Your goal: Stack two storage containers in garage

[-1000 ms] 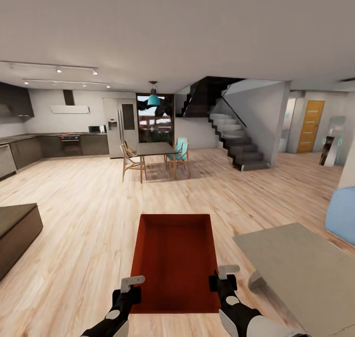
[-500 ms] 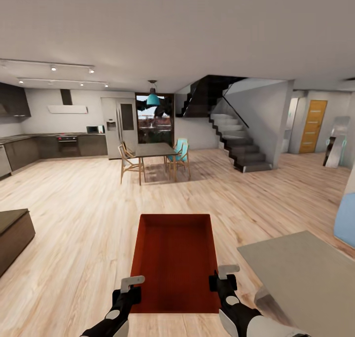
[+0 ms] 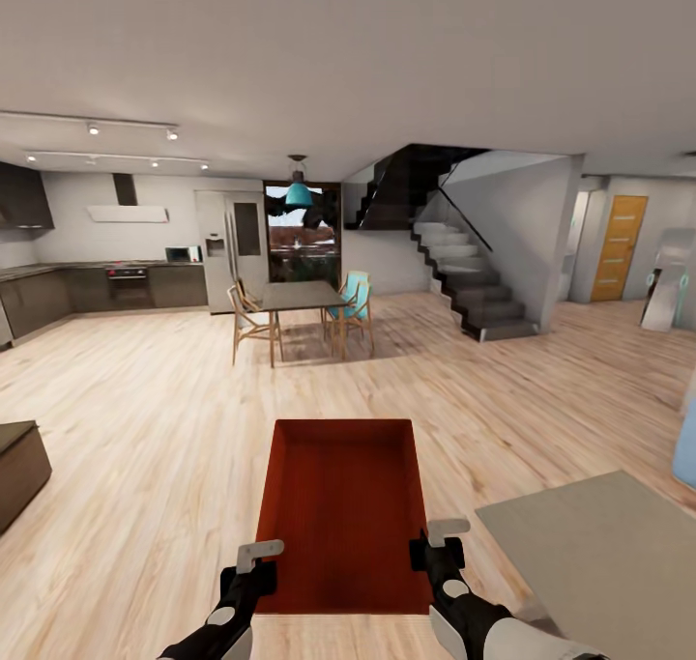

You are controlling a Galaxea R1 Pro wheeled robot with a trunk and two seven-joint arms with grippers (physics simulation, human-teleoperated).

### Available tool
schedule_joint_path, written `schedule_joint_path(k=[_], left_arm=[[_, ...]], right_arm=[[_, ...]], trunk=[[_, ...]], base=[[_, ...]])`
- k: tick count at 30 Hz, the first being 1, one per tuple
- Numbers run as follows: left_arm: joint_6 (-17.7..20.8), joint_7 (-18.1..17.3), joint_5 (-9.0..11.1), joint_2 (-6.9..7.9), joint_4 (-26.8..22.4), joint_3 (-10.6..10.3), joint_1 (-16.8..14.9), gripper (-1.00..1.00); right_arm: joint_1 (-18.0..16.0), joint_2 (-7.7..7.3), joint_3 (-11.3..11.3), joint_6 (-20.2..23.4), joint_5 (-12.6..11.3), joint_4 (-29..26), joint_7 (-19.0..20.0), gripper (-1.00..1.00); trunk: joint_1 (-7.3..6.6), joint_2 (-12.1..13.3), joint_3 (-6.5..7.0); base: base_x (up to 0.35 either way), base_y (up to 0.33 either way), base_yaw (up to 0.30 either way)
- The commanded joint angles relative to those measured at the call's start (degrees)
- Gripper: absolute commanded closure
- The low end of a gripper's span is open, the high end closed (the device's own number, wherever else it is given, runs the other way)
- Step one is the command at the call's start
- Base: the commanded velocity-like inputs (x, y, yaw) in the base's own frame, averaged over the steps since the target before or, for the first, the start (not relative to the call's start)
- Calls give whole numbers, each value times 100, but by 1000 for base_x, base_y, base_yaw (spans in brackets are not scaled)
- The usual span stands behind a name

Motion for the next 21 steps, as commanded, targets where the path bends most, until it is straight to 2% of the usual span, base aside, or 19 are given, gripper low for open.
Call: schedule_joint_path(k=[1, 21], left_arm=[[8, 55, -77, 5, -24, 127, -6, 100], [8, 55, -77, 5, -24, 127, -6, 100]], right_arm=[[-7, -19, -225, 12, 7, 3, 171, 100], [-10, -15, -225, 4, 6, 3, 171, 100]], trunk=[[4, -6, -8], [4, -6, -8]], base=[[323, 0, 0], [324, 0, 0]])
